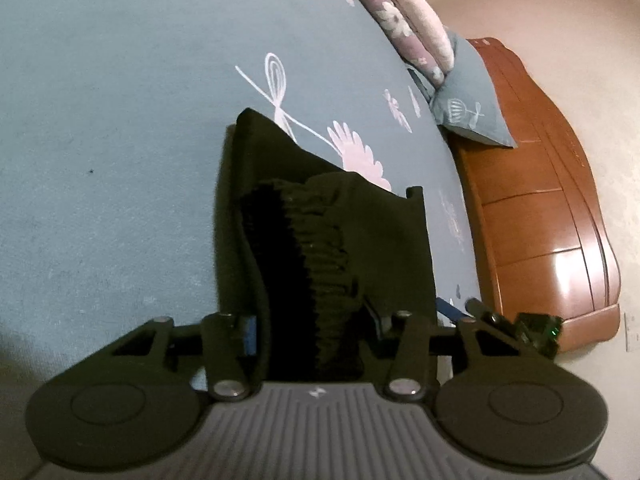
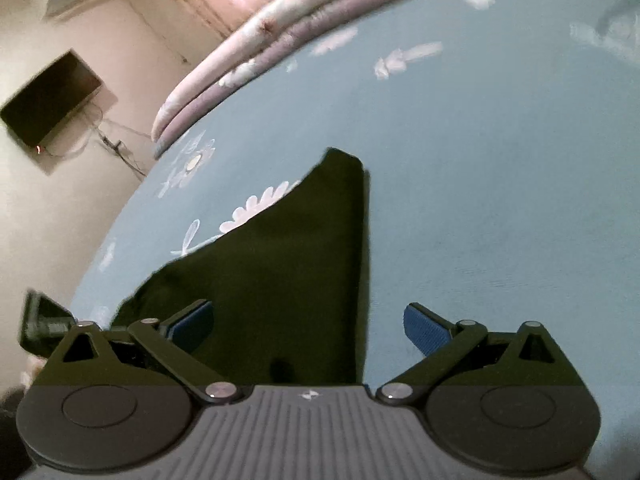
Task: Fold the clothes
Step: 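Grasp the pants edge with the right gripper beside the left gripper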
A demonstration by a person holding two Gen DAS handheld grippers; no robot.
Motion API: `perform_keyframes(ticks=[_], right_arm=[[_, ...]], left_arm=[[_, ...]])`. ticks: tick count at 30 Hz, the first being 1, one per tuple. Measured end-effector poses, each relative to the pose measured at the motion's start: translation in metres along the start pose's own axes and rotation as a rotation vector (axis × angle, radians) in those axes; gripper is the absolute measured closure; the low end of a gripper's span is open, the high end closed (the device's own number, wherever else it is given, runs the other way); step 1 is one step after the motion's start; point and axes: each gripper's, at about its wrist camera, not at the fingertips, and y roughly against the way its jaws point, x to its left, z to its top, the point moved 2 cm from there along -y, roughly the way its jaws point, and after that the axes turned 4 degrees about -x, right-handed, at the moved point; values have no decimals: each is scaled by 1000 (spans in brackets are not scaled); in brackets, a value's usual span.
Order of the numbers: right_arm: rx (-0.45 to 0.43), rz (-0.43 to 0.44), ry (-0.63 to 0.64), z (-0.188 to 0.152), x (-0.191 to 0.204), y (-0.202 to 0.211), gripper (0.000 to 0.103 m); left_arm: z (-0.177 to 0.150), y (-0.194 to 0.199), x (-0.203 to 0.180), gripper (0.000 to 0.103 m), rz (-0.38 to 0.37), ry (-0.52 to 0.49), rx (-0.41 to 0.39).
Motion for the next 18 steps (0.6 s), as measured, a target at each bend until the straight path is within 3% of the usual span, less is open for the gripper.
perform_keyframes(ticks=[6,13,18], right_arm=[[23,163,-66,13,-12,-25,1],[50,182,-7,16,2,-42,2],[106,259,-1,-6,-7,-12,2]], left_arm=[[1,0,-8,57,42,-19,13],[1,3,-7,56,57,-21,20],[2,3,-4,56,41,-18,22]])
